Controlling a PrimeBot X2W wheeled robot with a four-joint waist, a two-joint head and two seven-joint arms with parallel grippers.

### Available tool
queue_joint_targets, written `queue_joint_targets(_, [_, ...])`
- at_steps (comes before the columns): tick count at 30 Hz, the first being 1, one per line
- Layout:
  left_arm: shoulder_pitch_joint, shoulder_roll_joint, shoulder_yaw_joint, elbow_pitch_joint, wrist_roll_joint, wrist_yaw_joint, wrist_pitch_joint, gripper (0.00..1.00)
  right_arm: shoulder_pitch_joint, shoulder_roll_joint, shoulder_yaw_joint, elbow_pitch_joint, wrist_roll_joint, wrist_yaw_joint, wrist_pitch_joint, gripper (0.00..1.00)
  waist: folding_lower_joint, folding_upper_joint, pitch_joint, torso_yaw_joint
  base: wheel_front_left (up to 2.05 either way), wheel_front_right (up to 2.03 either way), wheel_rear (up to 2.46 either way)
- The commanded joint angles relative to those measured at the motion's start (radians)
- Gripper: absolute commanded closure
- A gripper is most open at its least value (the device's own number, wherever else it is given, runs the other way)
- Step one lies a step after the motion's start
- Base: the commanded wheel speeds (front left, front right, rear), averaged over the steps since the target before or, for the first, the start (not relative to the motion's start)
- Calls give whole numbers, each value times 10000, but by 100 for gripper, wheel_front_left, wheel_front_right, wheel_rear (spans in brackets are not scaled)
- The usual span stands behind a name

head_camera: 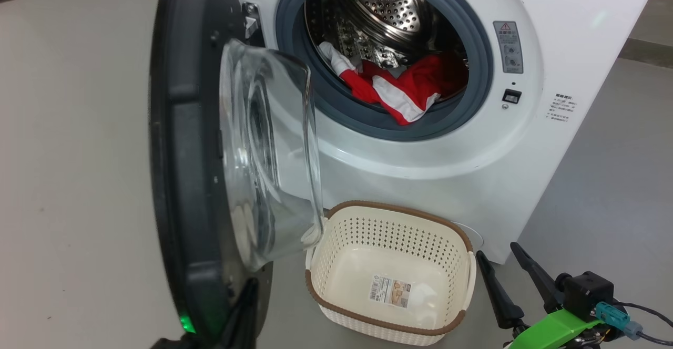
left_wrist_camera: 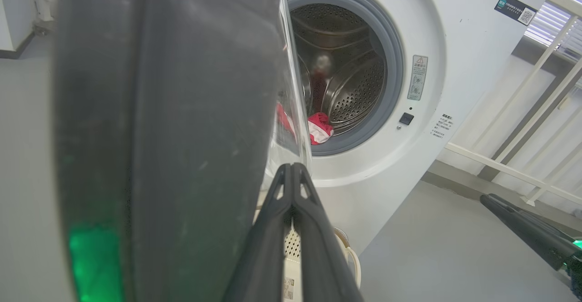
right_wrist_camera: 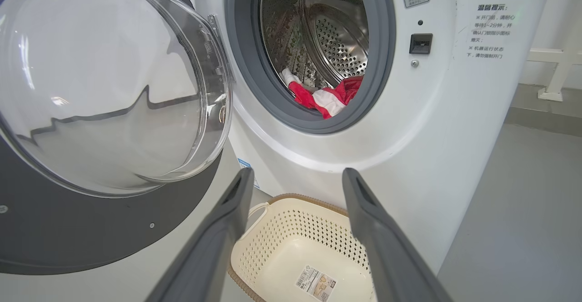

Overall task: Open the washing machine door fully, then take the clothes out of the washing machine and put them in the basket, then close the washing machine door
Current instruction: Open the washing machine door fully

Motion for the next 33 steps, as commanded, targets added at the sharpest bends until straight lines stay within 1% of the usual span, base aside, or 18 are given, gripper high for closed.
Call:
queue_joint_targets(1, [-160, 164, 619, -300, 124, 144, -65, 100, -29, -43, 236, -265, -45, 63, -136, 0, 1, 0, 2, 14, 0, 0, 0])
queue_joint_targets(11, [-100, 402, 2150, -520, 329, 271, -65, 100, -88, -64, 308, -314, -70, 63, -136, 0, 1, 0, 138, -42, 0, 0, 0])
queue_joint_targets(16, [-201, 405, 2886, -560, 379, 327, -65, 100, -166, -98, 265, -326, -90, 63, -136, 0, 1, 0, 301, -97, 0, 0, 0])
queue_joint_targets(33, [-1170, 985, 4981, 276, 916, 76, -65, 100, -322, -101, 202, -324, -140, 63, -136, 0, 1, 0, 572, -155, 0, 0, 0])
